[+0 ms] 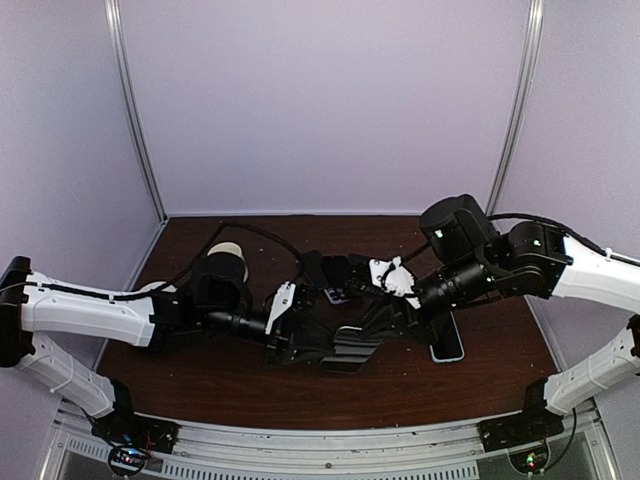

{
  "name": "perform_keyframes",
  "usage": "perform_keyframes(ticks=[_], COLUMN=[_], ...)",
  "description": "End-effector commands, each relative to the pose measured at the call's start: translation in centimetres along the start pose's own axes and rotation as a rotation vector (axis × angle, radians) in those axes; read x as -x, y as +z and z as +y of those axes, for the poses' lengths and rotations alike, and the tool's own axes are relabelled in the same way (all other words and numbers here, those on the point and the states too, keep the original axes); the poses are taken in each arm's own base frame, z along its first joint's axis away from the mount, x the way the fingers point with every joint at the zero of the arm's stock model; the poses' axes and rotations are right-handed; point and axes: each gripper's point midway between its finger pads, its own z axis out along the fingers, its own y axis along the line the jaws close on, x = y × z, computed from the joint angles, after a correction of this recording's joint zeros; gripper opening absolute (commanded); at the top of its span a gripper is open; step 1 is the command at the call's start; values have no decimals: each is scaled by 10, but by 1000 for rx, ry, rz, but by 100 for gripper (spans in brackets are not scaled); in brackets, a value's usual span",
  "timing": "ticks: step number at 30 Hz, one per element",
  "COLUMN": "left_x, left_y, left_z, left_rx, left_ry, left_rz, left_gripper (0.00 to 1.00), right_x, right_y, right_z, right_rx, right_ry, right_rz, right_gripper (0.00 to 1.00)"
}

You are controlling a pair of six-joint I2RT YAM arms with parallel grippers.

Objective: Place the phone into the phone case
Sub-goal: Press the phone with the phone case against the phone.

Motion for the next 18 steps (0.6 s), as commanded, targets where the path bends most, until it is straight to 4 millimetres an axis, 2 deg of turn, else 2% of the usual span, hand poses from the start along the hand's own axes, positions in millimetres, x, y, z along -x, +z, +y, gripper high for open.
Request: perform_keyframes(ticks=[1,2,5,7,9,12,15,17,18], left_x=[34,34,35,39,38,35,31,29,28], left_y=[3,4,6,8,11,13,12,10,10], left_z=[1,1,0,0,1,1,2,3,5], left_rx=[-18,-19,-33,-36,-39,-40,-20,-1,10], left_ry=[8,6,-11,-12,-12,-9,3,12,15], left_rz=[-119,-119,-132,-154,-158,-148,-129,-114,-108], left_gripper=[26,27,39,41,29,0,0,0,0], right_x=[24,24,25,27,27,28,23,17,15], right_y=[-8,-8,-7,-7,-6,-6,-6,-2,0], right_z=[-5,-6,-7,-8,-9,-8,-10,-13,-14], right_rx=[-28,-32,-39,-45,-48,-46,-54,-67,-69], right_ry=[-21,-19,-12,-10,-10,-11,-5,-1,0], right_rz=[-94,-96,-108,-120,-127,-136,-121,-95,-85], right_gripper=[0,0,0,0,0,0,0,24,32])
